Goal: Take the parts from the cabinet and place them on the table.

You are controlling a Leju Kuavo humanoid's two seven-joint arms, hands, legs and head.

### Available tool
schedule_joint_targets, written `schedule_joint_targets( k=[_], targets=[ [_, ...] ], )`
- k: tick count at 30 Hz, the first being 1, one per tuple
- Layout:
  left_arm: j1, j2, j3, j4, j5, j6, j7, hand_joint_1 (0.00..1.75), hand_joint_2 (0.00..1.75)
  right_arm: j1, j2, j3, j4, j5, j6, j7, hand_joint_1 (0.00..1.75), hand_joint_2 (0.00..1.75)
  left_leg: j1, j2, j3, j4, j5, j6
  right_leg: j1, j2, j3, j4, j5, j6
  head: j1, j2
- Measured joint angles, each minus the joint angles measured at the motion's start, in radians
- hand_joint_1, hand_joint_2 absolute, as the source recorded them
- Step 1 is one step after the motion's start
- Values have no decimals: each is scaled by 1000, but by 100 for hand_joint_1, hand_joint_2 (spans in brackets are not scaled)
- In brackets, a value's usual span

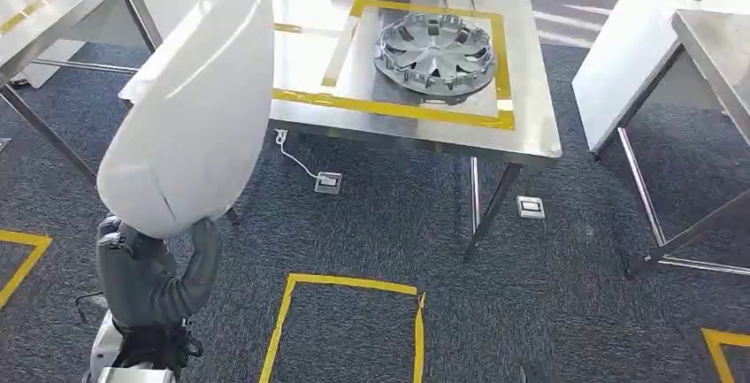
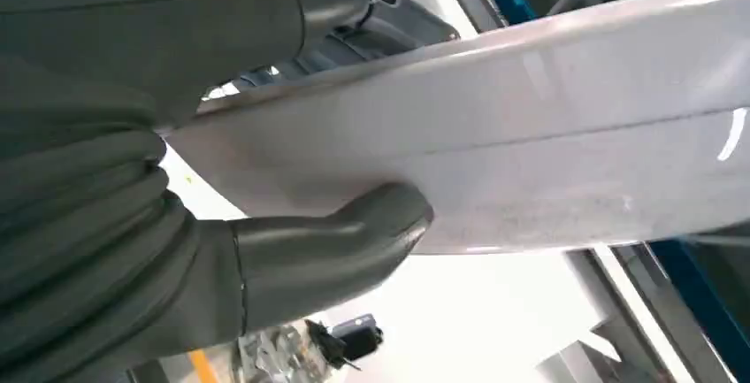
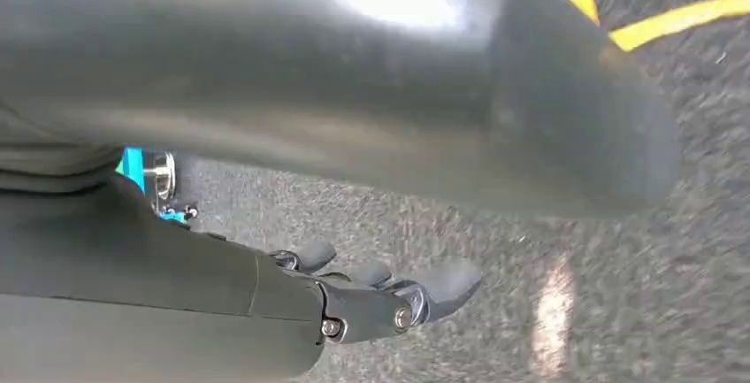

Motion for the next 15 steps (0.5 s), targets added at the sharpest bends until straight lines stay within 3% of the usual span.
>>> schedule_joint_targets(
  k=[1, 2, 3, 4, 5, 6, 7, 8, 9, 10, 11, 12, 13, 14, 15],
  targets=[
    [0, 0, 0, 0, 0, 0, -1, 175, 175, -1, 1, 0, 0, 0, 0, -1, 0, 0, -1, 0, 17, -2, -15, 6, -1, 1, -57, 97, 35, 1, 1, 0],
    [-1, -1, 0, 0, 0, 0, -1, 175, 175, -1, 1, 0, 0, 0, 0, 0, 0, 0, -1, 0, 36, -7, -30, 10, -1, 1, -116, 172, 30, 5, 2, 0],
    [0, 0, 0, 0, 0, 0, -2, 175, 175, 2, 1, 0, 0, 0, 0, 0, 0, 0, -2, -3, 57, -12, -45, 11, -1, 1, -167, 220, -8, 10, 3, 0],
    [0, 0, 0, 0, 0, 0, -2, 175, 175, 5, 1, 0, 0, 0, -1, 0, 0, 0, -2, -6, 80, -15, -61, 12, -2, 1, -208, 241, -66, 12, 2, 0],
    [0, -1, 0, 0, 0, 0, -2, 175, 175, 7, 1, 0, 0, 0, -2, 1, 0, 0, -2, -10, 106, -18, -79, 11, -2, 1, -241, 238, -131, 12, 3, 0],
    [0, 0, 0, 1, 0, 0, -2, 175, 175, 8, 2, 0, 0, 0, -1, 0, 0, 0, -2, -14, 134, -19, -98, 10, -3, 1, -267, 218, -175, 11, 3, 0],
    [0, 0, 0, 1, -1, 0, -2, 175, 175, 8, 2, 0, 0, 0, -2, 0, 0, 0, -3, -16, 159, -20, -117, 8, -4, 1, -283, 180, -186, 10, 3, 0],
    [0, -1, 0, 1, -1, 0, -2, 175, 175, 9, 2, 0, 0, 0, -2, 0, 0, 0, -4, -17, 186, -20, -138, 7, -4, 2, -291, 123, -148, 5, 3, 0],
    [0, -1, 0, 1, -1, 0, -2, 175, 175, 11, 2, 0, 0, 0, -1, 0, 0, 0, -5, -16, 207, -22, -158, 6, -3, 2, -292, 52, -46, -2, 2, 0],
    [0, 0, 0, 2, -1, 0, -2, 175, 175, 15, 2, 0, 0, 0, -2, 0, 0, 0, -1, -18, 219, -24, -176, 6, -1, 2, -293, -25, 131, -14, 1, 0],
    [3, -2, -1, 5, -1, 0, -2, 175, 175, 18, 2, 0, 0, -1, -2, 0, 0, 0, -5, -30, 235, -23, -195, -2, 13, 0, -294, -53, 172, -16, -4, 0],
    [3, -4, -1, 3, -3, 0, -1, 175, 175, 19, 2, 0, 0, -2, -4, 1, 0, 0, 1, -31, 256, -36, -212, -10, 19, 0, -273, -56, 168, -19, -4, 0],
    [4, -5, -1, 1, -5, 0, -3, 175, 175, 18, 2, -1, 0, -2, -5, 0, 0, 0, 3, -31, 288, -24, -197, -17, 23, 3, -250, -77, 161, -24, 0, 0],
    [2, -8, -1, -3, -5, 0, -5, 175, 175, 13, 1, -1, 0, -2, -5, -2, 0, 0, 8, -31, 285, -8, -170, -27, 27, 5, -233, -85, 157, -31, 1, 0],
    [0, -9, -1, -5, -6, 0, -4, 175, 175, 9, -1, -1, -2, -2, -5, -3, 0, 0, 8, -28, 258, 47, -158, -36, 18, 8, -198, -101, 174, -44, 4, 0]
  ],
)
